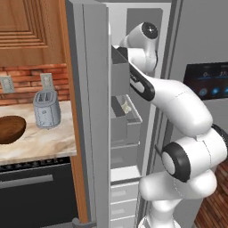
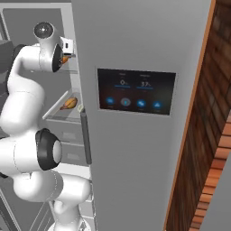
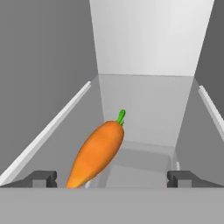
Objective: Take the carrot, chicken drumstick, and garlic from the freezer and place them in the bowl on the counter.
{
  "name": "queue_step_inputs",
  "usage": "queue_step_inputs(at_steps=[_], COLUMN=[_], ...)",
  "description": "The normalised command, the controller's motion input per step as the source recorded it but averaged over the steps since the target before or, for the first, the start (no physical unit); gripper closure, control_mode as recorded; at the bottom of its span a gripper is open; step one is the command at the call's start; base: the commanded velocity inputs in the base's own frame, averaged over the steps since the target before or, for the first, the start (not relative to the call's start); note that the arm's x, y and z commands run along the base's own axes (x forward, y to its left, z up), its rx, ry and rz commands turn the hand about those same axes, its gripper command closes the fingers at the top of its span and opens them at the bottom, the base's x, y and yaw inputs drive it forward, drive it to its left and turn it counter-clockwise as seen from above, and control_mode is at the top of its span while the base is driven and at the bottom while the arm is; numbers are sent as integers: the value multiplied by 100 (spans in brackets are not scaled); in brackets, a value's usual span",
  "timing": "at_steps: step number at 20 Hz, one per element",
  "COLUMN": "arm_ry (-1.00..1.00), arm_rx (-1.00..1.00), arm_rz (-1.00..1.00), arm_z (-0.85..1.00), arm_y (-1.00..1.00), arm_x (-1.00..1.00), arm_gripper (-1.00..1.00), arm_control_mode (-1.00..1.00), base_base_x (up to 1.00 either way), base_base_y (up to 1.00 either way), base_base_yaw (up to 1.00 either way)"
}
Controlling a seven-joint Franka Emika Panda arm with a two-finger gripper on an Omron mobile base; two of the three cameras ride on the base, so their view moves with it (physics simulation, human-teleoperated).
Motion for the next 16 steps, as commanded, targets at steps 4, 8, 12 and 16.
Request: queue_step_inputs(at_steps=[4,8,12,16], arm_ry=[5,8,4,9], arm_rx=[0,0,0,0], arm_rz=[0,0,0,0], arm_z=[-13,-18,-1,0], arm_y=[19,17,6,22], arm_x=[37,32,23,31], arm_gripper=[-100,-100,-100,-100], arm_control_mode=[-100,-100,-100,-100], base_base_x=[0,0,0,0], base_base_y=[0,0,0,0], base_base_yaw=[0,0,0,0])
